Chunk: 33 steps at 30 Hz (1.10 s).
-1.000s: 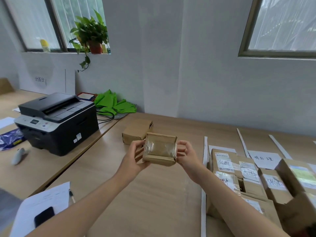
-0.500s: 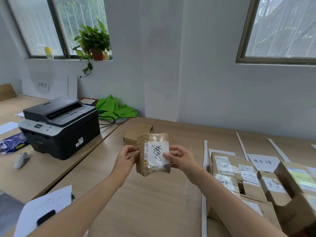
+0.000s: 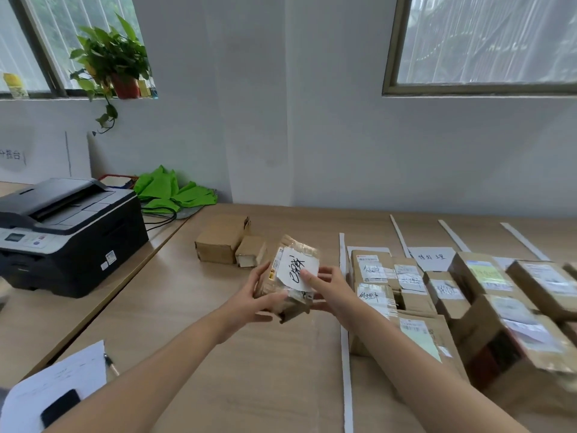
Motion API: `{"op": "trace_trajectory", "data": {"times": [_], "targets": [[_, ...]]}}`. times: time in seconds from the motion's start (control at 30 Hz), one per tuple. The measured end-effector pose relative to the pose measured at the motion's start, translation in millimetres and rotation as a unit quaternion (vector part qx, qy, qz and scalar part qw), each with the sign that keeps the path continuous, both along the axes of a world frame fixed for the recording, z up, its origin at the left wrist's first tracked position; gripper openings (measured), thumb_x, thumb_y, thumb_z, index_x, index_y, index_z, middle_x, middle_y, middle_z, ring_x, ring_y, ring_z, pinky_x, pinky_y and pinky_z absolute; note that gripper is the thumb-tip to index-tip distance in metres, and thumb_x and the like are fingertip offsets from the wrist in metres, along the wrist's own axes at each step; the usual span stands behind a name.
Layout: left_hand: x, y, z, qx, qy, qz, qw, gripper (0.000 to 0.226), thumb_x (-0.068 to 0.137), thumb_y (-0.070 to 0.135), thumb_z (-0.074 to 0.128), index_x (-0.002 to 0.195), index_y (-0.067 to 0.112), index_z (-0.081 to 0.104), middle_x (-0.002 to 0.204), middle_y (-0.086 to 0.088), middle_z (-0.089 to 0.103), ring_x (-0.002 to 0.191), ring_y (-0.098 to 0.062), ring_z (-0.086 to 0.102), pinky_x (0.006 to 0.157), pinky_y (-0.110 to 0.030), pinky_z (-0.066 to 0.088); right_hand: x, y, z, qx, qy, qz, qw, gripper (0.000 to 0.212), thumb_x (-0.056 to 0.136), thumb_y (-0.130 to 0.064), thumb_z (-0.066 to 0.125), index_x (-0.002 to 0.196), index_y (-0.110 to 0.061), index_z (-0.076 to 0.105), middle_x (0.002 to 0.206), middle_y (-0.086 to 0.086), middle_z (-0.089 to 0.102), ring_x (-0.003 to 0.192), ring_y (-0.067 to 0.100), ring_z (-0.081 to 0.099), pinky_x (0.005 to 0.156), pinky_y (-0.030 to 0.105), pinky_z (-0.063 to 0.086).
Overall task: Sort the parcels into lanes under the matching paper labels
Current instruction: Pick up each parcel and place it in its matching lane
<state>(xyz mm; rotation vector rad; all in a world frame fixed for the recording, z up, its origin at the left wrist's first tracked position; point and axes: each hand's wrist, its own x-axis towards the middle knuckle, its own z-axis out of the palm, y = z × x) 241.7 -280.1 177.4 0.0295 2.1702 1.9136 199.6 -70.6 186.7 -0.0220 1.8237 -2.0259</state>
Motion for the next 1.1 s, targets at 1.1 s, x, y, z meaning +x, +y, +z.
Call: {"op": "trace_trajectory", "data": {"times": [1.1], "targets": [[87.2,360.8,-6.5,0.016,0.065,-0.130,0.989,0.035,0.098,0.042,0.053,0.125,0.022,0.062,0.106,0.008,0.066,0.091,0.002,0.058,0.066,-0.008,0.043,245.8,329.1,-13.1,0.060,0.012,-0.435,0.899,0.040,0.090,-0.023,0.073,0.128,-0.026,0.059,0.106,0.004,0.071,0.102,0.023,0.070,0.095,0.043,0.057]]}}
